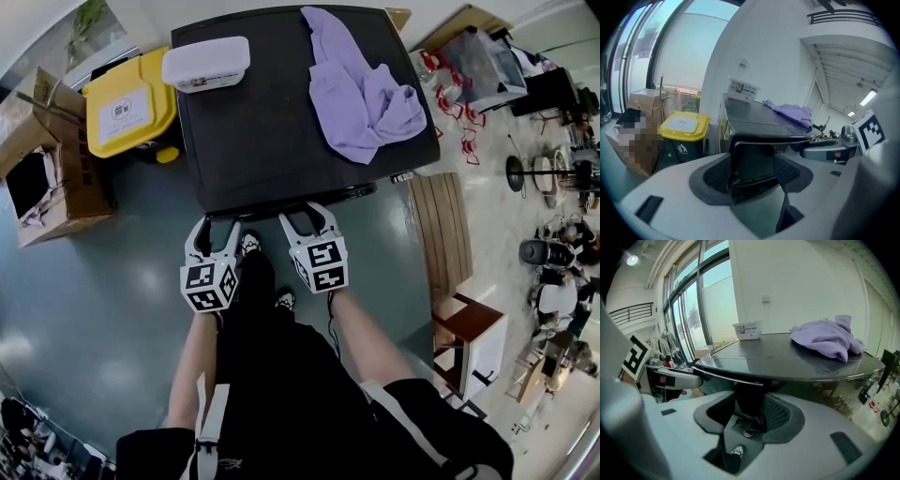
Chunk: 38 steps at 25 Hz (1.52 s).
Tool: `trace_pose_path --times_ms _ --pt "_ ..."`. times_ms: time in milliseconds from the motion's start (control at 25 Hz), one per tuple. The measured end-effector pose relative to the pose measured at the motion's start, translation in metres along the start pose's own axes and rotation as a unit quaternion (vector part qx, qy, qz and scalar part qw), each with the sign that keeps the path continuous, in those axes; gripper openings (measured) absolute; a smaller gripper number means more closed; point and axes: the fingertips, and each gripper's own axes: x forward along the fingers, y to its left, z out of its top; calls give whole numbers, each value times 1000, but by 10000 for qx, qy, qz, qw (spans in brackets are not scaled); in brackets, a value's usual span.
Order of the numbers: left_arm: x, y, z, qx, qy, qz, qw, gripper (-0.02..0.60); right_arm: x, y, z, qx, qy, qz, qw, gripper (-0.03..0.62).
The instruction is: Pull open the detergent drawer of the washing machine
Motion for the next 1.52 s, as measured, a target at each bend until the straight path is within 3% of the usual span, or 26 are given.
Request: trace_pose_path --times_ms 720,920,1120,1360,1520 --pt "-8 -6 -5 372 140 6 9992 282 -11 5 -7 25 -61 -22 10000 190" --pt "-6 -8 -6 453 23 -179 9988 282 -11 5 -7 -3 -213 182 9996 196" --pt "-5 -7 -7 475 -49 -284 9985 284 -2 11 -15 -401 -45 582 9975 253" --pt "0 -8 -9 650 84 -670 9956 285 3 7 -16 -396 -48 598 9974 221" --pt "1 -6 -9 729 188 -683 9948 285 2 6 -15 -357 -71 598 9975 213"
